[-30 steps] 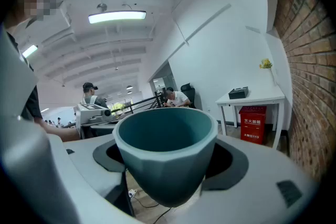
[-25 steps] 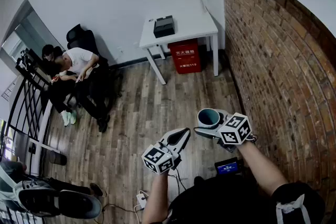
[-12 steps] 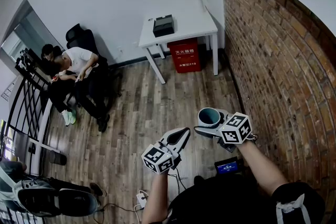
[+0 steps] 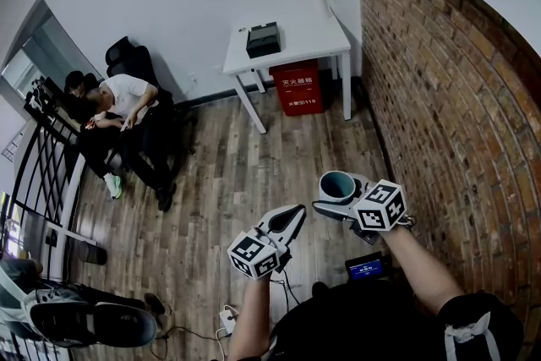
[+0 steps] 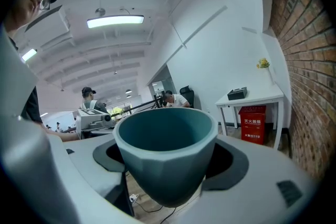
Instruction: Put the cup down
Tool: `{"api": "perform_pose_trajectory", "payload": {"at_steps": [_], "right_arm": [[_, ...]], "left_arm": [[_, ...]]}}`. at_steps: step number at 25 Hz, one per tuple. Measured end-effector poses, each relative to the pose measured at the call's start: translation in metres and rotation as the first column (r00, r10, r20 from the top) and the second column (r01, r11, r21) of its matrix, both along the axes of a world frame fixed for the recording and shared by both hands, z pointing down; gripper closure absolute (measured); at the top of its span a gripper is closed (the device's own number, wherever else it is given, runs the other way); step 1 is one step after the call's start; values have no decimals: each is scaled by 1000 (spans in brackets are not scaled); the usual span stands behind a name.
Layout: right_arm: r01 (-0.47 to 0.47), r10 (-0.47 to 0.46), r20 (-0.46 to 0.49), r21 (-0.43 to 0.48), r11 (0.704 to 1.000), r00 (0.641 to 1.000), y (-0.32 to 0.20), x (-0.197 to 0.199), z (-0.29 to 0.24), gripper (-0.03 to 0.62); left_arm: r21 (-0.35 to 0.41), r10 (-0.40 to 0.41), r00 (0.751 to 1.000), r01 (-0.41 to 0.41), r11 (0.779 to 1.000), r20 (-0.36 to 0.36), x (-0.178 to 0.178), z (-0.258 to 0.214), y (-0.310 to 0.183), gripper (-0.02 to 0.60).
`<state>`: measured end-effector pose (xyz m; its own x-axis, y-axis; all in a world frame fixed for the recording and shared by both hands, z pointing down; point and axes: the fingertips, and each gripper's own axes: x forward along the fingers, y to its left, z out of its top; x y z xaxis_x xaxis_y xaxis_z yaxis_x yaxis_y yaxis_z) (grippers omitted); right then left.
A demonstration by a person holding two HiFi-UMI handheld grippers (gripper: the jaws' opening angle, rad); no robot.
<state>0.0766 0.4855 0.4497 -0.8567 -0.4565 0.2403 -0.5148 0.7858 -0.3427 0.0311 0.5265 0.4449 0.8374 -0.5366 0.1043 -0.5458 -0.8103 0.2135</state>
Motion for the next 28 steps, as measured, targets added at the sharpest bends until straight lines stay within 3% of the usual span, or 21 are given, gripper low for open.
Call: {"api": "perform_pose_trajectory", "payload": {"at_steps": [28], "right_arm": [[-5, 6, 30, -41, 999, 1000, -41, 45, 16, 194]], "left_arm": [[-21, -27, 999, 28, 999, 23, 38, 10, -39, 572]]}}
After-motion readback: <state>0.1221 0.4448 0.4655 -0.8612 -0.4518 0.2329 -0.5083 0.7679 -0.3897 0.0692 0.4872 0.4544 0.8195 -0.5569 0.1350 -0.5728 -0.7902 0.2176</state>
